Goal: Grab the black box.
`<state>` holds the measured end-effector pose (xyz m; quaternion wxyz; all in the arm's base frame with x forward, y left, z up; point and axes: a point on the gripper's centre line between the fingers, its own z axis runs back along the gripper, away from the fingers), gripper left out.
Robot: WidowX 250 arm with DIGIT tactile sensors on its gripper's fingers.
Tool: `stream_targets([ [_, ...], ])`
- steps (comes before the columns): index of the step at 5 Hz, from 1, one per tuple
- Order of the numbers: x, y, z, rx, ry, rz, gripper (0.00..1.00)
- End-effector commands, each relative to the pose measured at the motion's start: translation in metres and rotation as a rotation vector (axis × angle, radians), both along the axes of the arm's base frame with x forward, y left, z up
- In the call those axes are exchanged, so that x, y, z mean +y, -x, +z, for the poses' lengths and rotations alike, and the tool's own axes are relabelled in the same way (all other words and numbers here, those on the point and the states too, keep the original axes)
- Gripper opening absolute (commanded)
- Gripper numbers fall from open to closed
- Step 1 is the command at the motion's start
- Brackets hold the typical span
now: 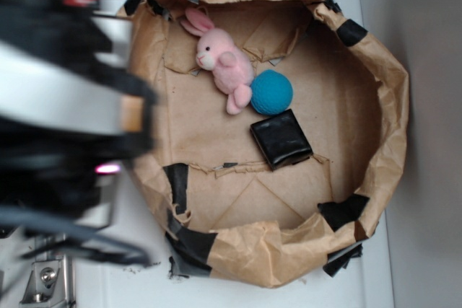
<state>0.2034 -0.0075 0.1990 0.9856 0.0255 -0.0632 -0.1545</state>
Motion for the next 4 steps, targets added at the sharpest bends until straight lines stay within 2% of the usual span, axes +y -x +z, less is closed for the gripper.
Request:
stream_targets([
  [1, 0.005, -0.043, -0.059, -0.214, -0.016, -0.420, 1.00],
  [2, 0.017, -0.060, -0.085, -0.223, 0.016, -0.509, 1.00],
  [3, 0.019, -0.079, -0.101, -0.172, 0.025, -0.548, 1.00],
  [4, 0.005, -0.097, -0.115, -0.135, 0.052, -0.620, 1.00],
])
